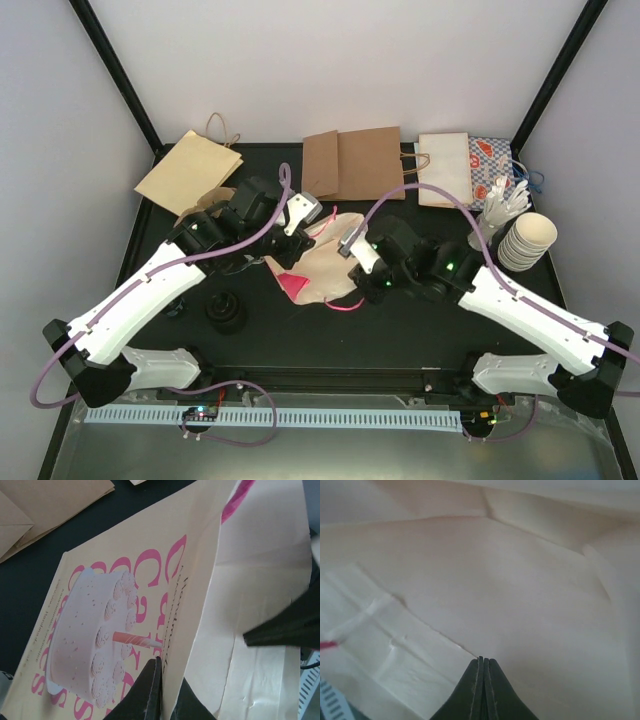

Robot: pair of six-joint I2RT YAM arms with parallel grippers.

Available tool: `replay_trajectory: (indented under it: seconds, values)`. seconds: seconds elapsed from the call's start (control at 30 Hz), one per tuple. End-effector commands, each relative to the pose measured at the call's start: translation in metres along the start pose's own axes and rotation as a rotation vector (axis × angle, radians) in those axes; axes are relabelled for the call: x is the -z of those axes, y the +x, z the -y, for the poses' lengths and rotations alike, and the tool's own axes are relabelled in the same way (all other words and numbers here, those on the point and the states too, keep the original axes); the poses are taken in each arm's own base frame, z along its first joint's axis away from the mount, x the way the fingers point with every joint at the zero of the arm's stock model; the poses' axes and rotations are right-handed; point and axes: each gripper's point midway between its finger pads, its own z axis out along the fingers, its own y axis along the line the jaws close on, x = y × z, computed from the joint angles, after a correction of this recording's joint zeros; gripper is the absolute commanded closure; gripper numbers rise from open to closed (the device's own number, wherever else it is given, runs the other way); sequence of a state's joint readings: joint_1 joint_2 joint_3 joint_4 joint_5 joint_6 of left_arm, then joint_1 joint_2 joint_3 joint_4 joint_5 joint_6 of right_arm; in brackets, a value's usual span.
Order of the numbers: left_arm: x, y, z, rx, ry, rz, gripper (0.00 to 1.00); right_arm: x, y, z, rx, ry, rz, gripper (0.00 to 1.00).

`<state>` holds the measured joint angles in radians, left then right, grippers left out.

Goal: Pack the takeout coffee

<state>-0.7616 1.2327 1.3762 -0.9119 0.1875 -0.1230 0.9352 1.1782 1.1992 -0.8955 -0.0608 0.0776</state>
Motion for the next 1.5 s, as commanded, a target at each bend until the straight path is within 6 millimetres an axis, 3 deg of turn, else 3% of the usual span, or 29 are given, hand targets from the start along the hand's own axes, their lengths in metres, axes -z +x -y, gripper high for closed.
replay_trajectory:
  seconds: [0.0, 0.2, 0.33, 0.53, 1.03, 1.47]
  values:
    - [0.004, -0.01, 0.013, -0.017, 0.057, 0.029, 0.98, -0.004, -0.008, -0.008, 0.239, 0.049, 0.058, 0.96]
    - [0.005, -0.007, 0.017, -0.028, 0.077, 0.016, 0.98, -0.007, 0.003, -0.017, 0.5, 0.035, 0.011, 0.99]
    - [0.005, -0.002, 0.023, -0.042, 0.108, -0.002, 0.99, -0.004, -0.005, -0.01, 0.625, 0.105, 0.035, 0.99]
    - [0.004, 0.004, 0.032, -0.057, 0.154, -0.028, 0.98, -0.005, -0.007, -0.018, 0.853, 0.083, 0.067, 0.99]
    - [-0.005, 0.014, 0.044, -0.068, 0.213, -0.076, 0.98, -0.032, 0.03, -0.011, 1.278, 0.108, -0.165, 0.99]
    - [-0.022, 0.026, 0.052, -0.071, 0.232, -0.15, 0.98, -0.028, 0.011, -0.017, 1.458, 0.144, -0.192, 0.99]
